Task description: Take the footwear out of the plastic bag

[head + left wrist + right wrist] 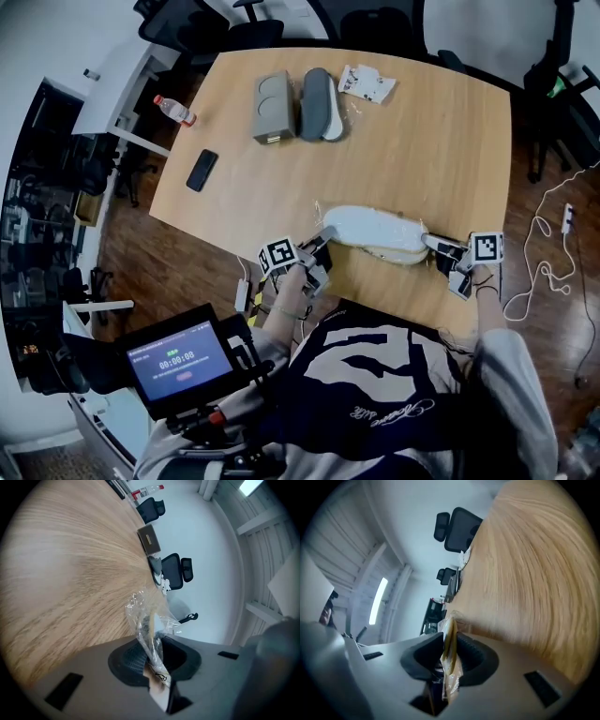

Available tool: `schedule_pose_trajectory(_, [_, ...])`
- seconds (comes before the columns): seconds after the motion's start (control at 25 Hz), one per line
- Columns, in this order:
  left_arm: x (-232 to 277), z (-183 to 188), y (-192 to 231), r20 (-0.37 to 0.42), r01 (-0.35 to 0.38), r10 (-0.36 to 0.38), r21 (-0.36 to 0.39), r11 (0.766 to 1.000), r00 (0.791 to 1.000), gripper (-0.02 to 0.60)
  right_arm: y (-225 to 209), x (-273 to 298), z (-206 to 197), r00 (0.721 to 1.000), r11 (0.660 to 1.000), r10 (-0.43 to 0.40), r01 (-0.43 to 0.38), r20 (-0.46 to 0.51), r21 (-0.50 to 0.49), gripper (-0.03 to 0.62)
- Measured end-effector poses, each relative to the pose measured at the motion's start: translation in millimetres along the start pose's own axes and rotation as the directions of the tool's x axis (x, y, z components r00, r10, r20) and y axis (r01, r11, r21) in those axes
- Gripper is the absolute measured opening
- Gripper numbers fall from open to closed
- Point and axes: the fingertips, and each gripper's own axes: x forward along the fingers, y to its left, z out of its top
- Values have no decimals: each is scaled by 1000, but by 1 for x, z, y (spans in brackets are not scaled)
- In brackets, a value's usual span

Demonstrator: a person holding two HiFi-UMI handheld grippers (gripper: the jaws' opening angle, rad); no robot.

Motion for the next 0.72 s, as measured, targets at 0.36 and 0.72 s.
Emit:
schedule_pose_trajectory(0.36, [-8, 1, -11, 21, 83, -83, 27, 996, 996, 57, 3, -6, 1, 993, 999, -14, 8, 113, 52, 59])
schedule_pose_trajectory(0.72, [-16, 4, -25, -18, 43, -40, 309, 950, 999, 55, 7, -28, -3, 990, 998, -62, 59, 127, 30, 59])
